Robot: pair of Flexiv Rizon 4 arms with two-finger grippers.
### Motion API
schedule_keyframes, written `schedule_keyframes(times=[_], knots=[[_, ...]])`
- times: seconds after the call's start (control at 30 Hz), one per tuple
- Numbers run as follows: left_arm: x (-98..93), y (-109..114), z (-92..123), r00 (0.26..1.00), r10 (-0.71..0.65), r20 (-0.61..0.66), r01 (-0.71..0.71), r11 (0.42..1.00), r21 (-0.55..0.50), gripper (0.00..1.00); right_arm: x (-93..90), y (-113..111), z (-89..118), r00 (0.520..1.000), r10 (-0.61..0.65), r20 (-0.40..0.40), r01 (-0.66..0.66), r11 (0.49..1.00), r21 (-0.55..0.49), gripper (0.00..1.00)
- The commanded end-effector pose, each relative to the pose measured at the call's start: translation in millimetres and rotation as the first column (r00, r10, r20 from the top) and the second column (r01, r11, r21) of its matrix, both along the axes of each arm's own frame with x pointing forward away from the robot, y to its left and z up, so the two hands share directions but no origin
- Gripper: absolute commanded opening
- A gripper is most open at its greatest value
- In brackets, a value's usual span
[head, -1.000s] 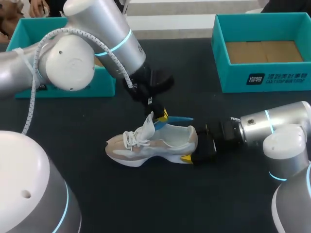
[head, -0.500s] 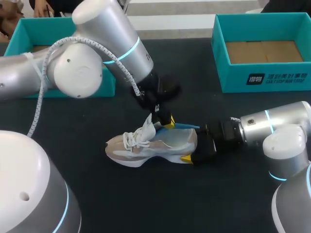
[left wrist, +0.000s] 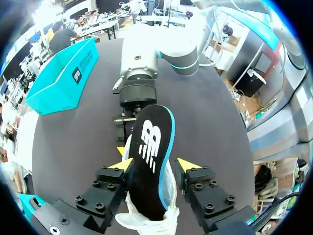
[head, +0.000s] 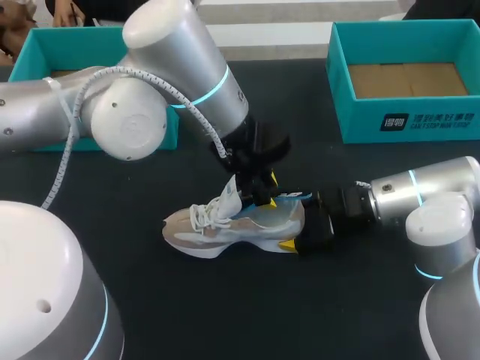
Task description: Take the shoe out of the shoebox, open the shoe tongue, remove and reinsert the insole, then place the shoe into the shoebox
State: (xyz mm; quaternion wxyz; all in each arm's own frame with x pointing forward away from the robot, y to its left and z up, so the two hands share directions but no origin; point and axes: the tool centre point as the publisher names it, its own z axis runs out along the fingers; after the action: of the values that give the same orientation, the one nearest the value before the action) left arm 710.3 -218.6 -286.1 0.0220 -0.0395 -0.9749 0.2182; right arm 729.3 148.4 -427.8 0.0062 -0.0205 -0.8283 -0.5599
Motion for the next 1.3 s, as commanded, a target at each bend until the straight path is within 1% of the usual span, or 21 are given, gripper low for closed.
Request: schedule_keyframes(times=[0.03,0.13,0.23,0.3,0.37,0.6,0.63,0.7,0.8,0.93,1.13,1.23,1.3], knots=[[-3.6,8,21,0.995,0.028,0.091,-0.03,0.999,0.019,0.78,0.9,6,-8,1.0,-0.001,0.0,0.001,1.0,-0.005,0.0],[0.7,8,25,0.989,0.043,0.141,-0.048,0.998,0.034,0.77,0.9,6,-8,1.0,-0.001,0.0,0.001,1.0,-0.005,0.0],[2.3,9,24,0.973,0.071,0.221,-0.083,0.996,0.042,0.8,0.9,6,-8,1.0,-0.001,0.0,0.001,1.0,-0.005,0.0],[2.4,8,23,0.974,0.069,0.217,-0.081,0.996,0.045,0.8,0.9,6,-8,1.0,-0.001,0.0,0.001,1.0,-0.005,0.0],[2.0,6,20,0.96,0.083,0.268,-0.101,0.994,0.052,0.82,0.9,6,-8,1.0,-0.001,0.0,0.001,1.0,-0.005,0.0],[-0.5,3,13,0.908,0.159,0.388,-0.173,0.985,-0.001,0.83,0.9,6,-8,1.0,-0.001,0.0,0.001,1.0,-0.005,0.0],[-0.8,2,12,0.906,0.165,0.39,-0.177,0.984,-0.007,0.83,0.9,6,-8,1.0,-0.001,0.0,0.001,1.0,-0.005,0.0],[-0.3,1,9,0.884,0.193,0.425,-0.209,0.978,-0.009,0.85,0.9,6,-8,1.0,-0.001,0.0,0.001,1.0,-0.005,0.0],[1.4,-1,6,0.872,0.226,0.434,-0.239,0.971,-0.024,0.86,0.9,6,-8,1.0,-0.001,0.0,0.001,1.0,-0.005,0.0],[3.2,-5,-1,0.864,0.235,0.445,-0.248,0.968,-0.03,0.81,0.9,6,-8,1.0,-0.001,0.0,0.001,1.0,-0.005,0.0],[6.6,-13,-12,0.852,0.221,0.475,-0.236,0.971,-0.029,0.81,0.9,6,-8,1.0,-0.001,0.0,0.001,1.0,-0.005,0.0],[7.9,-16,-18,0.839,0.208,0.502,-0.22,0.975,-0.037,0.75,0.9,6,-8,1.0,-0.001,0.0,0.001,1.0,-0.005,0.0],[7.3,-17,-21,0.833,0.197,0.518,-0.206,0.978,-0.04,0.73,0.9,6,-8,1.0,-0.001,0.0,0.001,1.0,-0.005,0.0]])
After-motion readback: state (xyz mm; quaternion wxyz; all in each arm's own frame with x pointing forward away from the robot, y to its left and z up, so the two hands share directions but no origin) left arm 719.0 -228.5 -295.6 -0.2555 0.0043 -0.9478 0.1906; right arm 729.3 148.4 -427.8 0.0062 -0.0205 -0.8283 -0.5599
